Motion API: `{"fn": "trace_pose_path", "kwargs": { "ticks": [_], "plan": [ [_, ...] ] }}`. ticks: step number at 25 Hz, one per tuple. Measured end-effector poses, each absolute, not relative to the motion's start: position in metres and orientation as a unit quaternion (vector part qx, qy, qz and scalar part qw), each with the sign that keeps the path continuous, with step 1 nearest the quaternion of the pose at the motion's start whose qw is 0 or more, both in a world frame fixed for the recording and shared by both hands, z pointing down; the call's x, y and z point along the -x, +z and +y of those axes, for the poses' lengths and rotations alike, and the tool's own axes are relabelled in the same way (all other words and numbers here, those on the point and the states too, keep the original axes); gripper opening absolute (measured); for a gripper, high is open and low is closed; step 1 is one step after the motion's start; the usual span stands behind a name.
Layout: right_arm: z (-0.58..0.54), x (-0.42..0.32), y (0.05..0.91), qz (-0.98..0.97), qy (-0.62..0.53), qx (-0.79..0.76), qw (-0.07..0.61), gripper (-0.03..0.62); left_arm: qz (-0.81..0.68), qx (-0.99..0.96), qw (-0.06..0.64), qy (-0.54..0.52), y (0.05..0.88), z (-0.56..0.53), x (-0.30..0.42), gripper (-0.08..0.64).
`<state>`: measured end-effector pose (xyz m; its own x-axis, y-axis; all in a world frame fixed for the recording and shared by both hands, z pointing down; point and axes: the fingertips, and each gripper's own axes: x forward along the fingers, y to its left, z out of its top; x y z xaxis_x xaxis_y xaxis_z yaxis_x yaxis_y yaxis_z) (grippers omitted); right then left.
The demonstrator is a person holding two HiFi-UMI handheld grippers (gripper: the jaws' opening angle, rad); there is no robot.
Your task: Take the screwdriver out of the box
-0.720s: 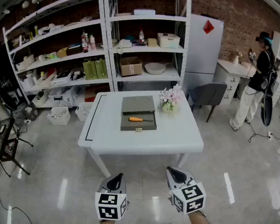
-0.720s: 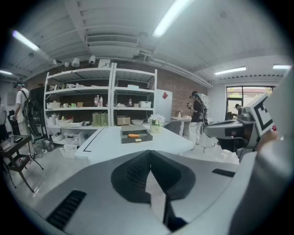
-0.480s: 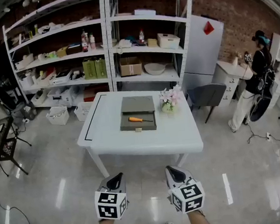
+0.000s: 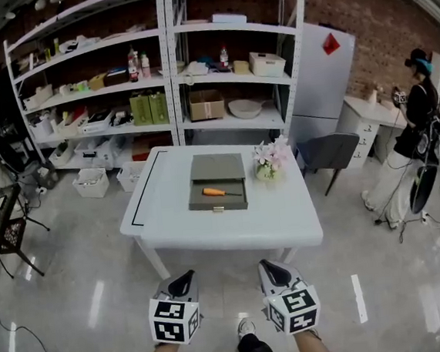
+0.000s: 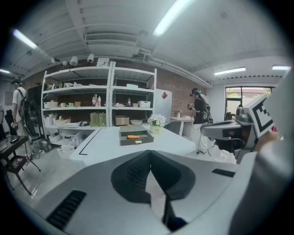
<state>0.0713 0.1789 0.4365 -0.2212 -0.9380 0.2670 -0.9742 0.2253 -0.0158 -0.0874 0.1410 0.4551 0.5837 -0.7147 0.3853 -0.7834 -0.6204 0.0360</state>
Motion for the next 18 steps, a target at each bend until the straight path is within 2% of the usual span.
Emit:
{"fn": "trace_pose_path", "kwargs": {
  "ticks": [18],
  "plan": [
    [0.042,-0.104,0.453,-0.808,0.102,-0.571,0.105,0.071,-0.454,-0.865,0.12,0.176,0.471,0.021,0.045,0.003]
  ]
}}
